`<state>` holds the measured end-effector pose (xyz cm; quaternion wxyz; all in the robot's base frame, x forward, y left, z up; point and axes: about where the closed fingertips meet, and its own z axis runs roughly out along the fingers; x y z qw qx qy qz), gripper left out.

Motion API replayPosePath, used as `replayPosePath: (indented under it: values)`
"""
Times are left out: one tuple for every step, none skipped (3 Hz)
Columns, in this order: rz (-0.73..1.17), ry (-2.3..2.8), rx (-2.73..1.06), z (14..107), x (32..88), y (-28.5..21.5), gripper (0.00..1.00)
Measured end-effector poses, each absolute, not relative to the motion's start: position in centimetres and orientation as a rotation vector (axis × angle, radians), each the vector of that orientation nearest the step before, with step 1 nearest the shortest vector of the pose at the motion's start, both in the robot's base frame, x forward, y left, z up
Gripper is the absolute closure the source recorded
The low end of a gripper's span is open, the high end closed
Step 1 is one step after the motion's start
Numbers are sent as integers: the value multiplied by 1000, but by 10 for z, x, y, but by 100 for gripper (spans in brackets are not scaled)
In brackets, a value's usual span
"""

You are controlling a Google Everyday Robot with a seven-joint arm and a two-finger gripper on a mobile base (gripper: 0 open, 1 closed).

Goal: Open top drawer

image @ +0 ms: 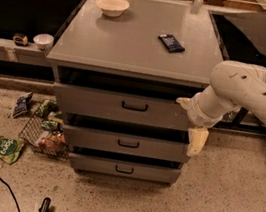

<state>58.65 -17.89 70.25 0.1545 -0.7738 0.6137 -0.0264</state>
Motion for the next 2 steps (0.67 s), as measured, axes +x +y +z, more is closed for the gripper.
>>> replayPosePath:
  values:
    - [-102, 1769, -2210, 695, 609, -185, 0]
    - [-92, 1791, -2186, 684, 631, -189, 0]
